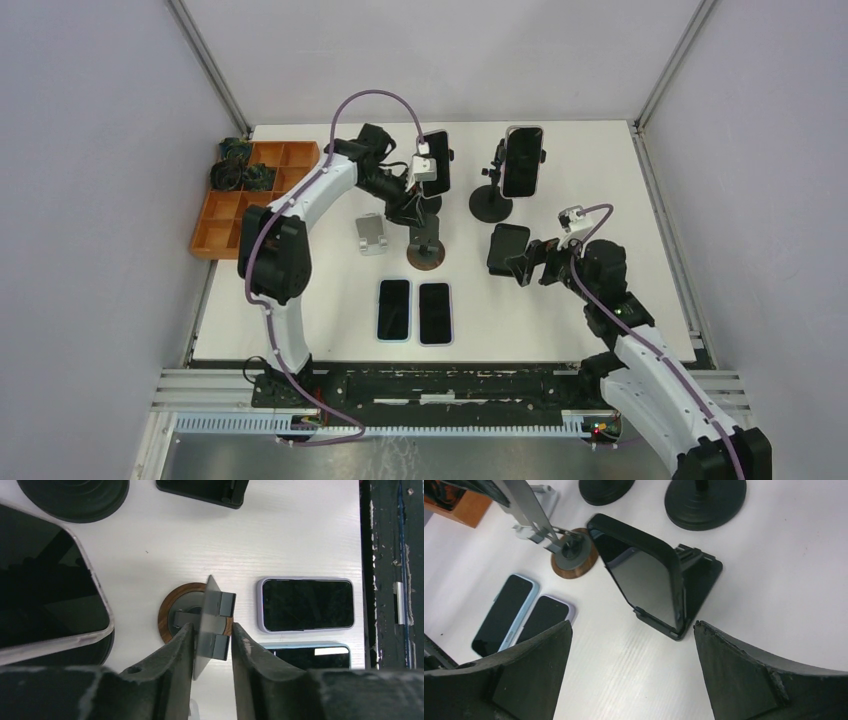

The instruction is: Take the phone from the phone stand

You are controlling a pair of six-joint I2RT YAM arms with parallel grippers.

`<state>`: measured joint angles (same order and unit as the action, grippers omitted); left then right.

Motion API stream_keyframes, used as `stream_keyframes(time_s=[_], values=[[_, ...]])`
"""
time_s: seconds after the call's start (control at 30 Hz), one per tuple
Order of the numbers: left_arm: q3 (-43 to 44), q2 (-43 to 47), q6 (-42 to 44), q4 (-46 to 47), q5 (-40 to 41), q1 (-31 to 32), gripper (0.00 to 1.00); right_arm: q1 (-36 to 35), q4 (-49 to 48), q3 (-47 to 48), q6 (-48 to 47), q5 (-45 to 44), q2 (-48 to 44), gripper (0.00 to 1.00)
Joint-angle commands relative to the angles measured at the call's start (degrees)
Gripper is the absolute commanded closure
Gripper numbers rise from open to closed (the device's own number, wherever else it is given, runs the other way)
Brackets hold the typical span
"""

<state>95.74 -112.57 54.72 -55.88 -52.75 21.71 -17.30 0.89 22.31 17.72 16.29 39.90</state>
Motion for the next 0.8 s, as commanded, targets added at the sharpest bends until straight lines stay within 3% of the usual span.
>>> stream_keyframes(time_s=[0.0,0.07,0.1,0.13,0.37,0.57,0.67,0.77], values=[[2.3,1.8,1.2,0.5,-3.2,-0.8,0.53,3.8,-5.4,-1.8,-1.4,2.7,3.0,0.02],[1.1,4.5,1.2,0.5,-2.2,-0.8,0.33,5.8,-7.9,-2.5,-1.8,5.4,5.2,0.02],[0.5,5.7,0.8,0.6,-1.9,-0.8,0.14,6.5,-9.1,-2.6,-2.1,6.6,6.3,0.02],[0.0,7.3,0.5,0.4,-1.8,-0.9,0.02,6.8,-10.0,-2.6,-2.5,7.5,7.6,0.02],[-1.8,19.6,-0.1,-5.2,-1.4,-1.0,0.00,7.8,-19.7,-1.2,-4.0,12.9,18.5,0.03],[1.2,30.1,-3.7,-9.2,7.0,-1.1,0.00,7.9,-27.1,-1.0,-2.6,15.5,30.3,0.09],[-1.3,38.6,-10.8,-1.0,13.1,-1.1,0.00,7.9,-31.7,-1.0,-1.9,16.4,35.1,0.11],[-7.1,47.2,-25.4,10.6,22.1,-1.0,0.00,7.8,-37.0,-0.8,-0.5,18.6,38.8,0.14]])
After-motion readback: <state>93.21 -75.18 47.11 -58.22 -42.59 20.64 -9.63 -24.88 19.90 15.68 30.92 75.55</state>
